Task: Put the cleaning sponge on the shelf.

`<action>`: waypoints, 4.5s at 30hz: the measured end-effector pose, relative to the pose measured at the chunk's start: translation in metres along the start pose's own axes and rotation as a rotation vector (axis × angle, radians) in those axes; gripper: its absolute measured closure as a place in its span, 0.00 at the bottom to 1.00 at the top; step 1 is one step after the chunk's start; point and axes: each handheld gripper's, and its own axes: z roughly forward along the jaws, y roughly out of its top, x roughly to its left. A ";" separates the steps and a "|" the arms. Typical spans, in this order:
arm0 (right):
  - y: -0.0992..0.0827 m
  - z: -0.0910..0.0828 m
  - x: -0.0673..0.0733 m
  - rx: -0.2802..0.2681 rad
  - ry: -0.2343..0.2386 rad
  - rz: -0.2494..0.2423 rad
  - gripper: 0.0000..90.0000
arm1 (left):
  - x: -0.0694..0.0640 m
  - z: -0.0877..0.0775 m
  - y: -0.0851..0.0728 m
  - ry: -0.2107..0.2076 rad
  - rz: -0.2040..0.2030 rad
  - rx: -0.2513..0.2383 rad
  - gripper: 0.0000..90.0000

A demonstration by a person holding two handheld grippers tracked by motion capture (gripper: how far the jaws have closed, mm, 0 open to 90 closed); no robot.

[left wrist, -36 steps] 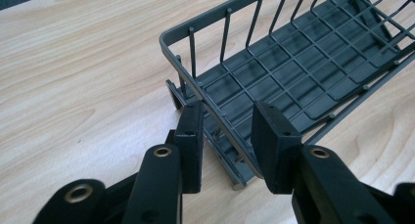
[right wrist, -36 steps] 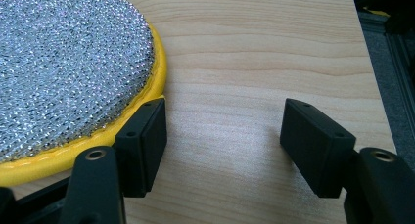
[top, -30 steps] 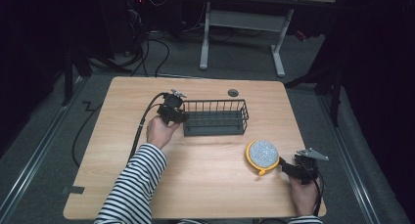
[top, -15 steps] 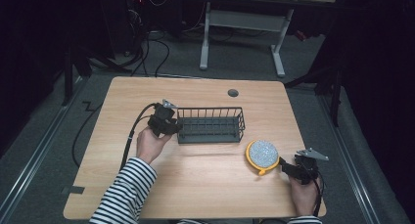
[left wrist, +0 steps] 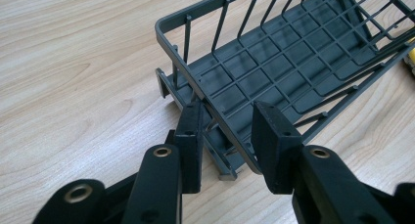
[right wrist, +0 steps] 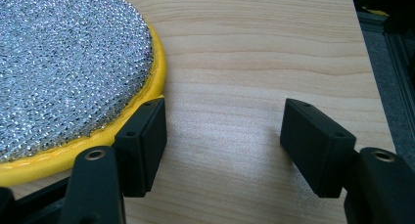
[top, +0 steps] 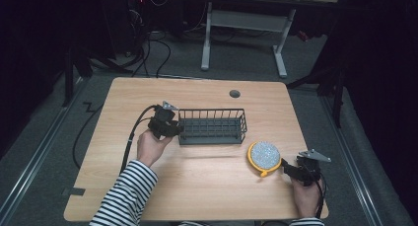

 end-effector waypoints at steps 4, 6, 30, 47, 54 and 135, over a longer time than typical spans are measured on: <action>0.000 0.000 0.000 0.002 -0.001 0.002 0.38 | 0.000 0.002 0.001 0.005 -0.015 0.000 0.73; 0.000 0.000 0.000 0.001 -0.001 0.000 0.38 | 0.000 0.004 0.001 0.013 -0.021 -0.001 0.73; 0.000 0.000 0.000 0.002 0.001 0.004 0.38 | -0.006 0.009 0.000 -0.034 -0.036 0.051 0.74; 0.000 0.000 0.000 0.002 0.003 0.004 0.38 | -0.010 0.004 -0.005 -0.020 -0.032 0.071 0.71; 0.000 0.000 0.000 0.001 0.001 0.002 0.38 | -0.009 -0.004 -0.015 -0.028 -0.036 0.065 0.71; 0.054 -0.010 0.018 0.043 0.185 0.002 0.37 | 0.056 -0.017 -0.160 0.288 -0.178 -0.103 0.30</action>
